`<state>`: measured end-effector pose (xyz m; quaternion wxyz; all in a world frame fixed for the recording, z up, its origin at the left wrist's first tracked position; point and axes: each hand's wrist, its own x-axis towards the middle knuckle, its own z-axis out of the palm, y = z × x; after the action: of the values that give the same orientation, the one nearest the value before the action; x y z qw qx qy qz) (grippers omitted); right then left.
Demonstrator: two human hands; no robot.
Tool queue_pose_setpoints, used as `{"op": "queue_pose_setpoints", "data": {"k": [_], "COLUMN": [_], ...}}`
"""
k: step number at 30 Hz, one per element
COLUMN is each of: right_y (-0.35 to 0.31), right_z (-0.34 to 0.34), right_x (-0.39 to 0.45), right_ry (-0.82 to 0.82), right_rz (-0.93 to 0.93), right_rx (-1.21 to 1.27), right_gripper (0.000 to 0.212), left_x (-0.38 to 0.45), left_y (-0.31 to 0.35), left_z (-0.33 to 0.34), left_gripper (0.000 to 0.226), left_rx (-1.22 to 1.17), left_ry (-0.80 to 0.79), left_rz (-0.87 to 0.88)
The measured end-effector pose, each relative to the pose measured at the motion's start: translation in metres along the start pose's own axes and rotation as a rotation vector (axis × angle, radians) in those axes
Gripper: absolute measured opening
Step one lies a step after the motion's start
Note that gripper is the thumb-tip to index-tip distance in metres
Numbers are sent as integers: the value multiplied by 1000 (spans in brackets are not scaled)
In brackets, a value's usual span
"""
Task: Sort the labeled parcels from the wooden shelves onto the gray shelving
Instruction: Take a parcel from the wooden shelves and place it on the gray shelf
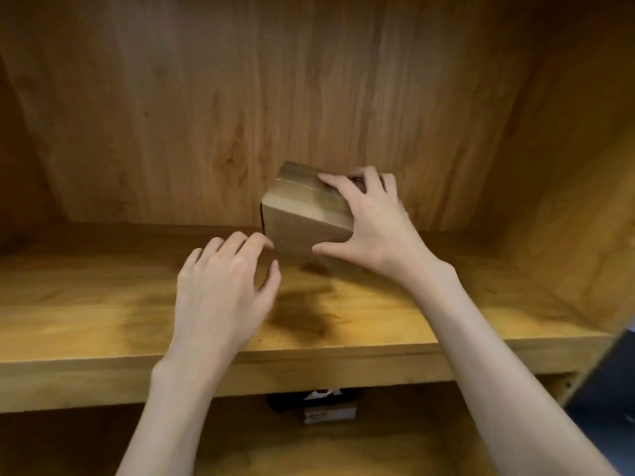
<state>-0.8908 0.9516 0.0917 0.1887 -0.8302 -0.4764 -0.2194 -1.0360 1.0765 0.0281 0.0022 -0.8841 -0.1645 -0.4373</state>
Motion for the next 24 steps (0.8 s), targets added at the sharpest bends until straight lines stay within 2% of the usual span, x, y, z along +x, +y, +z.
{"op": "queue_pose_setpoints", "data": {"k": [5,8,13,15,18,21,24], "right_y": [8,11,17,16,20,19,12], "right_z": [-30,-43,-57,-63,-69,-74,-76], "right_x": [-41,-58,-77,-87,-99,-107,-110], "right_ry": [8,21,-58,-122,-283,-488,-607], "right_rz": [27,68,214,262,279,192,120], "right_rx": [83,215,604,813,1024,1002,960], "right_gripper": [89,90,91,92,79,66,58], "left_x": [-12,-19,-31,-36,-40,-36,-31], "left_y": [21,28,35,39,41,44,52], "left_z": [-16,-31,-45,-54,-70,-92,-114], "left_gripper": [23,31,65,85,110,118,114], "left_rx": [-63,-162,-469,-534,-574,-443,-307], "left_ry": [12,32,48,-22,-153,-215,-321], "left_rz": [6,-74,-163,-127,-38,119,274]}}
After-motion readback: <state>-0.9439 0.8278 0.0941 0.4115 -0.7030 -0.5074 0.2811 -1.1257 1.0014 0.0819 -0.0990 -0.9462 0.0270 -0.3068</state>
